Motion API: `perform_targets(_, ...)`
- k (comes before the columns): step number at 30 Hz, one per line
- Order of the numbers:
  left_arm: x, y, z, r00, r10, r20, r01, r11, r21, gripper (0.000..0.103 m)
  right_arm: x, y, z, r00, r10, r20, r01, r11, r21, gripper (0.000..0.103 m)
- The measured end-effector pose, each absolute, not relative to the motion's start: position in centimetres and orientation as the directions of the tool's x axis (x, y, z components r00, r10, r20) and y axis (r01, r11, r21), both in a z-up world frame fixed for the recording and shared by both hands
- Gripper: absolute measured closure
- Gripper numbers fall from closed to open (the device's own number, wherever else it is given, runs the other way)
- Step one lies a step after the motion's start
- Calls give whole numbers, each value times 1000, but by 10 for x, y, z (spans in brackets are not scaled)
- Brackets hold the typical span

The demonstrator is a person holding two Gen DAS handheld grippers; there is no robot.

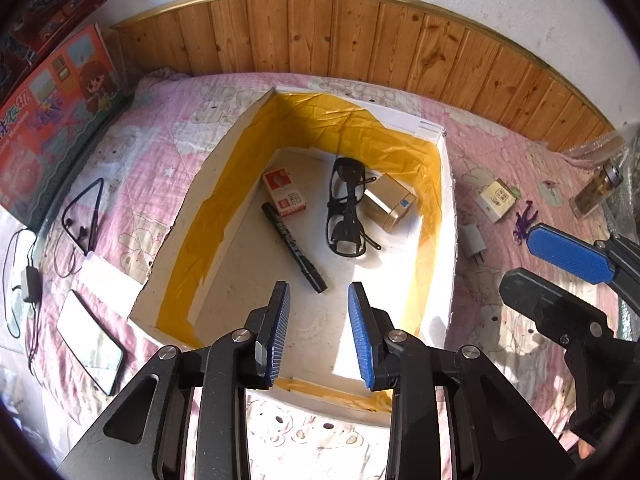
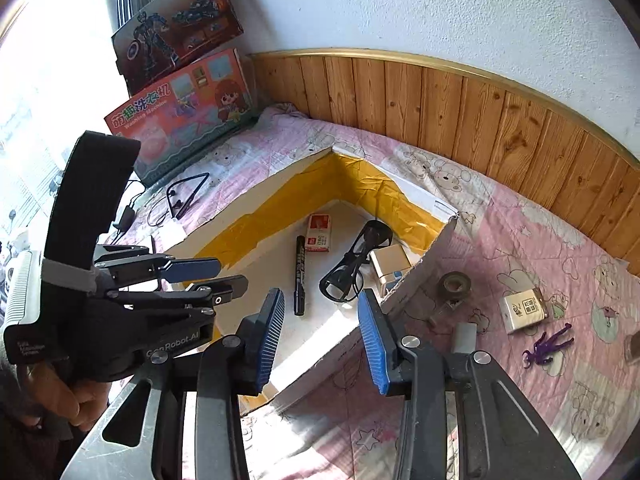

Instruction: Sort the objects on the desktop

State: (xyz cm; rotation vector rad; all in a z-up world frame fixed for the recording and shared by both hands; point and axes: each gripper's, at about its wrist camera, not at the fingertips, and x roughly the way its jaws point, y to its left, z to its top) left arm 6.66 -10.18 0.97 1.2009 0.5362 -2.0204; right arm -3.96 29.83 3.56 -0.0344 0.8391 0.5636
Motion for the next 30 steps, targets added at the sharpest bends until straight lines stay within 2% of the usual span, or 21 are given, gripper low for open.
perform_targets(11,62,-70,24,-367,-406,-837,730,-684,12,71,-88,275,25,580,541,-609,-509,824,248,58)
perform_targets(19,49,-44,33,-450,-411,-793,691,-722,-18,71,-93,248,17,574,561,-596,-501,817,287,58)
perform_targets(30,6,-6,28,-523,-370,-768,600,-800,-24,67,-65,170,-15,590,518,-619,-352,855,380,58)
